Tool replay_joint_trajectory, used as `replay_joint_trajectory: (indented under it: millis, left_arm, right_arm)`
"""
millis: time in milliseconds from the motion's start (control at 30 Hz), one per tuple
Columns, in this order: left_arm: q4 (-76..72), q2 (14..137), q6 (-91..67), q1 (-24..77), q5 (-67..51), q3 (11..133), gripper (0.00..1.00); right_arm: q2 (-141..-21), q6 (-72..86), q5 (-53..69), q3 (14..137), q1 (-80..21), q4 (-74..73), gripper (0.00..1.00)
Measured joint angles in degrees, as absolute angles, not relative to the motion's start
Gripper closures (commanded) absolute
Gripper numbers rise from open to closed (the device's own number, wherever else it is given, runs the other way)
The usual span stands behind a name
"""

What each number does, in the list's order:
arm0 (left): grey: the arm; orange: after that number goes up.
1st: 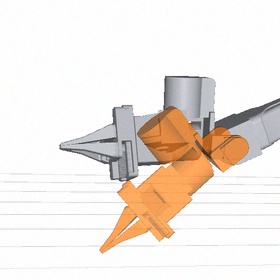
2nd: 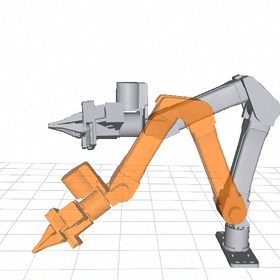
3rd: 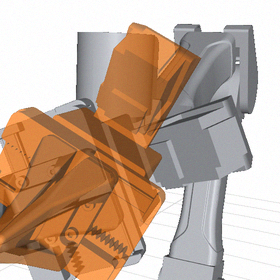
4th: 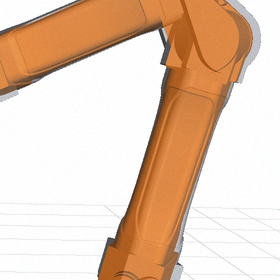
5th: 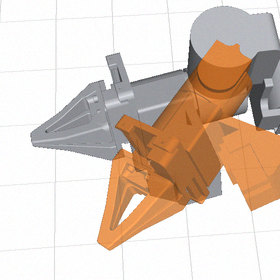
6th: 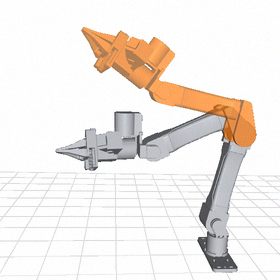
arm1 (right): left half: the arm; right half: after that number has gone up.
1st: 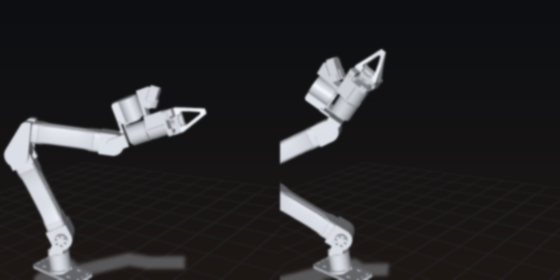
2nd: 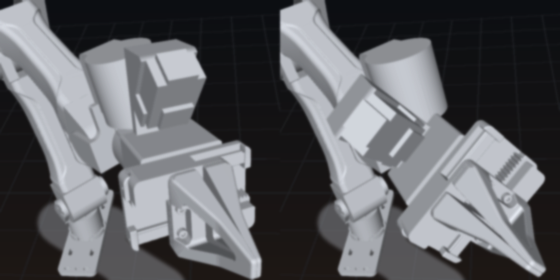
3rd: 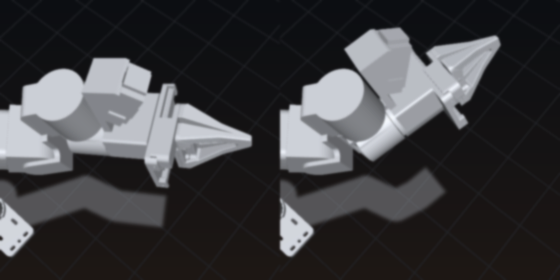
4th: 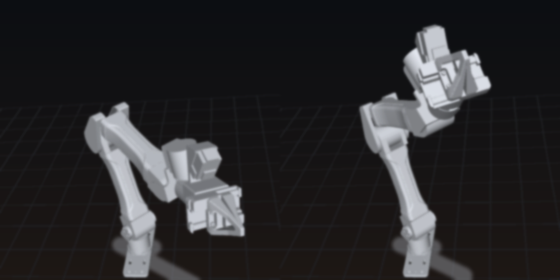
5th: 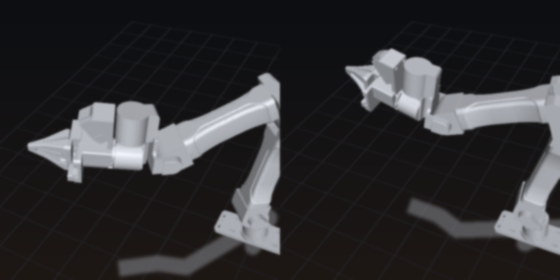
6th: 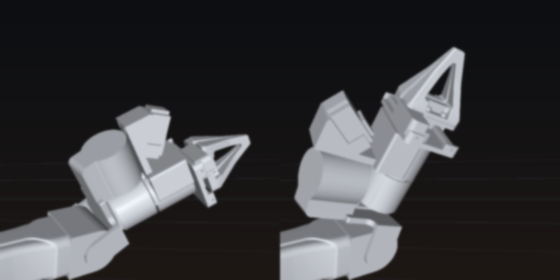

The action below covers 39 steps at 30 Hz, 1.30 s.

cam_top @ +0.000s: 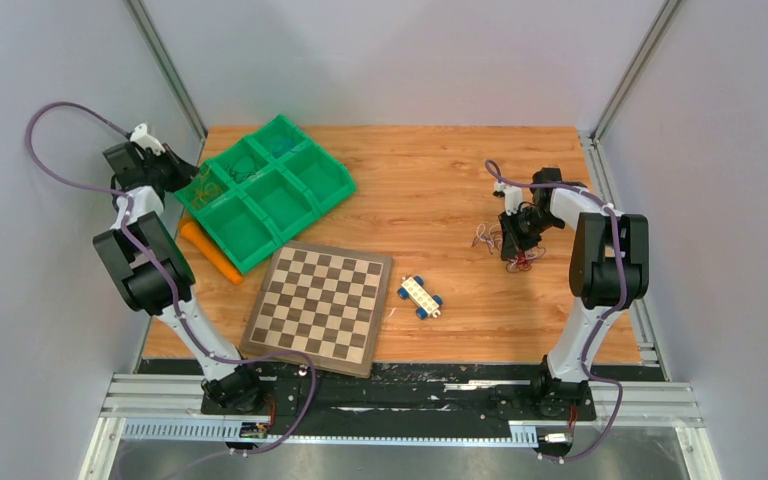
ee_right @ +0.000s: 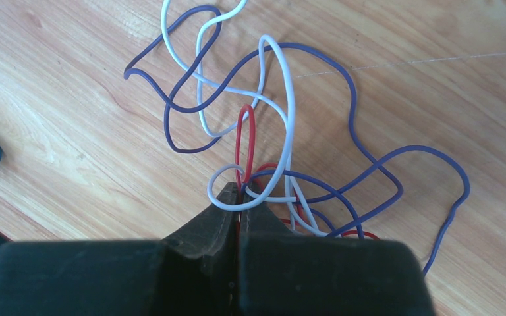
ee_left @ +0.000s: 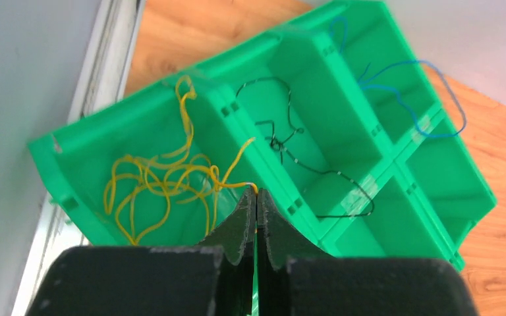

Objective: Untangle the cables

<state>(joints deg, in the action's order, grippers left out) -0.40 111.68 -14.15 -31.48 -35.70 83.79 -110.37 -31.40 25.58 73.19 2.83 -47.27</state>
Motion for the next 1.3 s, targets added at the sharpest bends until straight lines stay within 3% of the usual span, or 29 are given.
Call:
replay_joint_trajectory:
  millis: [100,167,233,300,367,667,800,1067,1300]
  left_arm:
    - [3.6,112.7,-13.6,-31.0,-33.2,83.3,1.0]
    - [5.3,113.6,-13.5,-30.8,-32.1,83.4,0.94]
    - [7.3,114.7,-13.0,-30.6,-30.7,83.6,0.86]
    - [9.5,115.5,-12.2,-30.4,-29.5,84.0,0.67]
    - [12.0,115.6,-11.4,-30.2,-28.8,84.4,0.55]
    - [17.6,109.4,-10.5,-30.0,-31.1,86.0,0.24]
    - [19.0,104.4,-10.0,-30.1,-32.5,88.9,0.03]
    - [18.1,91.4,-0.9,-26.2,-45.7,91.5,0.0]
    - [19.5,84.5,11.2,0.4,-56.0,86.1,0.01]
  right_arm:
    - [-110.3,-31.4,25.6,73.1,2.8,-47.1,1.0]
    - [-110.3,-31.4,25.6,73.1,2.8,-47.1,1.0]
    - [-110.3,-31.3,25.6,73.1,2.8,-47.2,1.0]
    - [-110.3,-31.3,25.6,73.1,2.8,-47.2,1.0]
    - [-110.3,-31.2,25.6,73.2,2.8,-47.2,1.0]
    - [-110.3,-31.2,25.9,73.3,2.8,-47.3,1.0]
    - [-110.3,-31.4,26.8,73.3,2.8,-47.7,1.0]
    - [-105.3,-35.8,39.6,73.8,2.1,-53.8,1.0]
    - [-91.6,-39.6,51.7,79.1,-3.8,-56.9,0.99]
